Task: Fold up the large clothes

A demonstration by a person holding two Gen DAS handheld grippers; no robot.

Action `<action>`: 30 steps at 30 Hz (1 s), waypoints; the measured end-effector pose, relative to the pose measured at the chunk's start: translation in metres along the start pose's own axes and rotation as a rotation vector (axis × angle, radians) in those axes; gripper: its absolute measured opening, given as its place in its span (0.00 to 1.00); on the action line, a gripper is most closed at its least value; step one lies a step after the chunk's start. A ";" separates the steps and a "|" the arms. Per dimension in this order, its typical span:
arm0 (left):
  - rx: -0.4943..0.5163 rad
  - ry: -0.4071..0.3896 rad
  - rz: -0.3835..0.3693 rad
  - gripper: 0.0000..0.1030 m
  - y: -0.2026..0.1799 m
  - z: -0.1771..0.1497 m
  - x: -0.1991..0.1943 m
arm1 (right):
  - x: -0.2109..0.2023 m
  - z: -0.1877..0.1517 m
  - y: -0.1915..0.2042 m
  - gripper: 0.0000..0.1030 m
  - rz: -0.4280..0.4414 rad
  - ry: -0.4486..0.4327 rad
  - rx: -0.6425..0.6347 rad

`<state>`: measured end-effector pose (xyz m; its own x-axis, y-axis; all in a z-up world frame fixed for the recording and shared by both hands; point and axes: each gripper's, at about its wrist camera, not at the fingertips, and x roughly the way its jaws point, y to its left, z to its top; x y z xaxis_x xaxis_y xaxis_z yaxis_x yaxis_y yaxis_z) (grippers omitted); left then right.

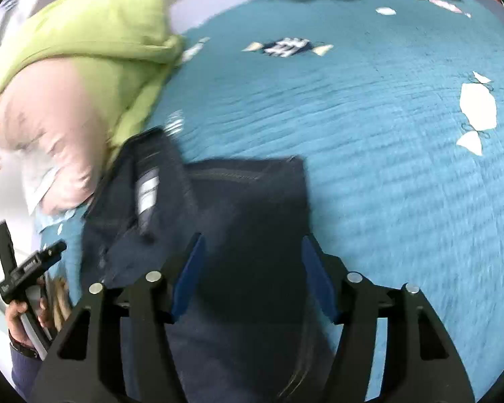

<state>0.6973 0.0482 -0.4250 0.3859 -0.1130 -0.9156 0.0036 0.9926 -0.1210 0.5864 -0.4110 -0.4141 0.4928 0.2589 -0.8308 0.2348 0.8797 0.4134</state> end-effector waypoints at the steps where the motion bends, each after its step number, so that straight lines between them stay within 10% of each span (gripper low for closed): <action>1: -0.007 0.014 0.012 0.93 0.004 0.003 0.008 | 0.009 0.011 -0.008 0.57 -0.007 0.021 0.024; 18: -0.004 0.216 0.007 0.90 -0.005 0.028 0.099 | 0.078 0.049 -0.048 0.61 0.126 0.157 0.203; 25: 0.090 0.175 0.011 0.19 -0.019 0.031 0.081 | 0.068 0.048 -0.036 0.09 0.095 0.137 0.111; 30: 0.139 0.065 -0.008 0.11 -0.031 0.029 0.051 | 0.033 0.050 -0.015 0.09 0.096 0.037 0.027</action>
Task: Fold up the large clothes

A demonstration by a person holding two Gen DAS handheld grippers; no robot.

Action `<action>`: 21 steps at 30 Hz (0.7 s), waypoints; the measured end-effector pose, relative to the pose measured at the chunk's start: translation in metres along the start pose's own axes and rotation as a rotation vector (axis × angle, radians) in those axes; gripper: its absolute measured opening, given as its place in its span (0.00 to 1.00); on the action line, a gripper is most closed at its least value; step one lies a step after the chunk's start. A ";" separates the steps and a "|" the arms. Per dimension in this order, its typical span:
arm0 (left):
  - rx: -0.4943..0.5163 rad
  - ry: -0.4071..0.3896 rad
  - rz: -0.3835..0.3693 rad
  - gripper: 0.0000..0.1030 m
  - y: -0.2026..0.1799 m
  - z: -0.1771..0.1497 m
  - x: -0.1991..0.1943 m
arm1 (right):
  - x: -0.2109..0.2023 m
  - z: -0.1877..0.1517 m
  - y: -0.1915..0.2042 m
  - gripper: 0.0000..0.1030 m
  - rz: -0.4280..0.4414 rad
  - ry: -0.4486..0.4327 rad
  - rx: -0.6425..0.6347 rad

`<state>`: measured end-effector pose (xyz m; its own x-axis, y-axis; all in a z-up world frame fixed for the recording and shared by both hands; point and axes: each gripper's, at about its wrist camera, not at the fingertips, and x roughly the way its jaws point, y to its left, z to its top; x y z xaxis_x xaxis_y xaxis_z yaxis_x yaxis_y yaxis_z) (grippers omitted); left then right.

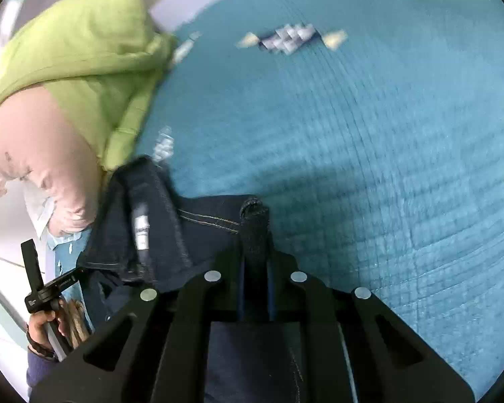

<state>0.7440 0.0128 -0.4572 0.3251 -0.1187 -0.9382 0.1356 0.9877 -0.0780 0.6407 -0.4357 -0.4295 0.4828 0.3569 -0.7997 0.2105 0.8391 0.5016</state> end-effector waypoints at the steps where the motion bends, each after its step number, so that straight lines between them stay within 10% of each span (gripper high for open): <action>1: -0.001 -0.027 -0.010 0.11 0.000 0.000 -0.008 | -0.008 0.000 0.005 0.08 0.008 -0.018 -0.008; 9: -0.004 -0.215 -0.103 0.11 0.000 -0.035 -0.102 | -0.087 -0.032 0.045 0.08 0.074 -0.160 -0.134; 21: 0.020 -0.298 -0.107 0.11 0.001 -0.217 -0.226 | -0.213 -0.168 0.056 0.09 0.085 -0.167 -0.258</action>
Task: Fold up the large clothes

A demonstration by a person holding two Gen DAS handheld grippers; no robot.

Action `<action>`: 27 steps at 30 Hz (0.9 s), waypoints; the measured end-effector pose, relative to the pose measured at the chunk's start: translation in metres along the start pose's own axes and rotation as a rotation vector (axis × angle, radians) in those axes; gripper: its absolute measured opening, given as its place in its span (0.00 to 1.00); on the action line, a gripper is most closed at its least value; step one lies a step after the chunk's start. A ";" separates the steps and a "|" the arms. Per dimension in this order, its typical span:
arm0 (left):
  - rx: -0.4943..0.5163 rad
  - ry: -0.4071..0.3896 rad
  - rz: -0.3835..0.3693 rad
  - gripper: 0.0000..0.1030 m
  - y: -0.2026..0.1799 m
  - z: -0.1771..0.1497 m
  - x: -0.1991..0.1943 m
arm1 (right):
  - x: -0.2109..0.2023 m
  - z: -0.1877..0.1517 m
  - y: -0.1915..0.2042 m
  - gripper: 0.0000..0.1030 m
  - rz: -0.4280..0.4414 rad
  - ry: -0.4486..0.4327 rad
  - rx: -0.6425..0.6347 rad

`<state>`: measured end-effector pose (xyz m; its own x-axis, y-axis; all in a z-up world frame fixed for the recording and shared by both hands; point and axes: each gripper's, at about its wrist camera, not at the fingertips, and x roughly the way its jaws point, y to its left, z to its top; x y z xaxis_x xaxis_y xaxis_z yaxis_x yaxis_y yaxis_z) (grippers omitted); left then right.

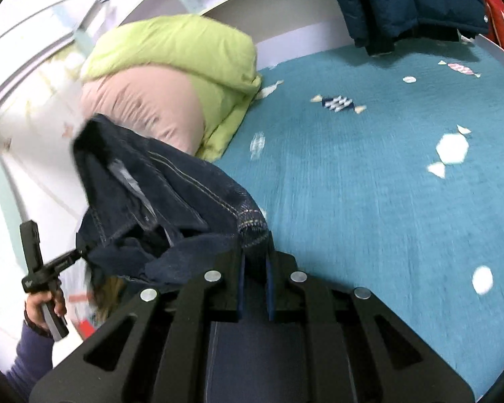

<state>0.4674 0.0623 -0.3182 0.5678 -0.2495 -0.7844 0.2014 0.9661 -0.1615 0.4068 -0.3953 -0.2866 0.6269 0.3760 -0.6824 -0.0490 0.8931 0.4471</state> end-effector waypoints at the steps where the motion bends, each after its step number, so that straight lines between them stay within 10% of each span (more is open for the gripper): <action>1: -0.008 0.009 -0.006 0.11 0.001 -0.013 -0.007 | -0.009 -0.012 0.003 0.09 -0.003 0.009 -0.004; 14: 0.016 0.221 0.004 0.25 0.005 -0.182 -0.008 | -0.010 -0.201 -0.028 0.14 -0.187 0.346 0.037; 17: 0.049 0.193 0.041 0.39 0.003 -0.191 -0.011 | -0.005 -0.214 -0.033 0.18 -0.255 0.372 0.041; 19: 0.022 0.180 0.086 0.70 0.010 -0.198 -0.022 | -0.015 -0.216 -0.033 0.19 -0.236 0.354 0.074; 27: -0.033 0.111 0.087 0.70 0.015 -0.206 -0.082 | -0.067 -0.206 -0.005 0.34 -0.181 0.253 0.044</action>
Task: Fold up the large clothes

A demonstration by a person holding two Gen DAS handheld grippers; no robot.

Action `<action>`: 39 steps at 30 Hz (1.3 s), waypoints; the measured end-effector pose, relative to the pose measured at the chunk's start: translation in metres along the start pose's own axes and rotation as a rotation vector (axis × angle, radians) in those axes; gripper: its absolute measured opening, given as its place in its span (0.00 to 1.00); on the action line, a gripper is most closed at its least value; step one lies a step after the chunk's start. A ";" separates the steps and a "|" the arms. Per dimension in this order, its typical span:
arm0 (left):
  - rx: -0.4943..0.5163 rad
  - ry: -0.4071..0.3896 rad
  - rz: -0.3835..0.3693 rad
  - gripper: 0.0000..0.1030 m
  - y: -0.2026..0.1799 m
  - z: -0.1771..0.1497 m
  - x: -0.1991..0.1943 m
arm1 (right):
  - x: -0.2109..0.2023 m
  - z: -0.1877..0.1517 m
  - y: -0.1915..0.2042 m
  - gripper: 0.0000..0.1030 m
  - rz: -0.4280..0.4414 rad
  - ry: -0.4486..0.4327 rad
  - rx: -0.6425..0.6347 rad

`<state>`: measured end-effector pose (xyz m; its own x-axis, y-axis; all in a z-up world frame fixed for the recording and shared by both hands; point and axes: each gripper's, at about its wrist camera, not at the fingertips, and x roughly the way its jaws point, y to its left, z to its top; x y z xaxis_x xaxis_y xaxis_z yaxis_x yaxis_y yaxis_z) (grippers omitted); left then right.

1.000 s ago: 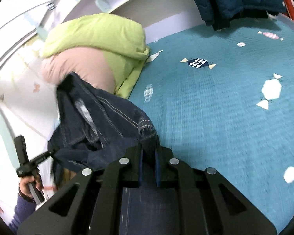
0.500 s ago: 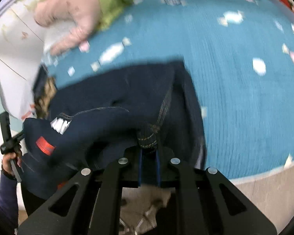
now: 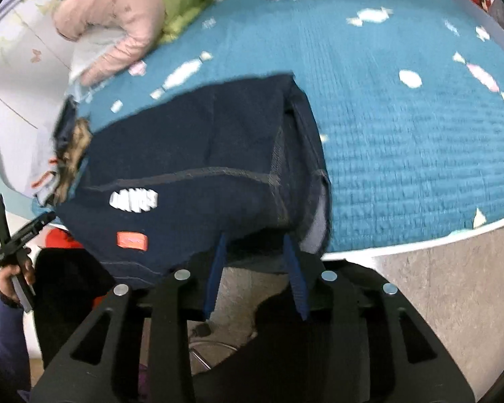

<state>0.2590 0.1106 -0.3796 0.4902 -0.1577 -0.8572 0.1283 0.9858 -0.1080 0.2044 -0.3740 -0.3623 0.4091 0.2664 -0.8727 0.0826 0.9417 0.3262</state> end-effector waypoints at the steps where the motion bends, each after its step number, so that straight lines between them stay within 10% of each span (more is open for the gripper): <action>1: -0.010 -0.017 0.001 0.70 -0.001 0.001 -0.006 | -0.001 0.003 0.004 0.34 0.013 -0.014 0.007; 5: -0.029 -0.062 -0.083 0.80 -0.024 0.016 -0.017 | 0.013 0.015 0.013 0.24 0.012 -0.025 0.049; 10: -0.017 0.026 -0.123 0.80 -0.067 0.033 0.041 | 0.070 0.028 0.021 0.12 0.112 0.051 0.183; 17: -0.136 0.164 -0.105 0.80 -0.058 -0.003 0.128 | 0.130 0.000 -0.025 0.00 0.020 0.150 0.392; 27: -0.227 0.077 -0.207 0.80 -0.032 0.006 0.090 | 0.117 0.001 -0.026 0.06 0.104 0.158 0.441; 32: -0.479 0.038 -0.187 0.81 0.022 0.005 0.072 | 0.090 0.017 0.019 0.06 0.182 0.053 0.381; 39: -0.526 0.085 -0.066 0.82 0.061 -0.018 0.084 | 0.122 0.069 0.118 0.06 0.241 0.041 0.185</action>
<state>0.2923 0.1584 -0.4670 0.4211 -0.2367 -0.8756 -0.3033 0.8730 -0.3819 0.3266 -0.2445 -0.4057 0.4008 0.4891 -0.7747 0.1536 0.7977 0.5831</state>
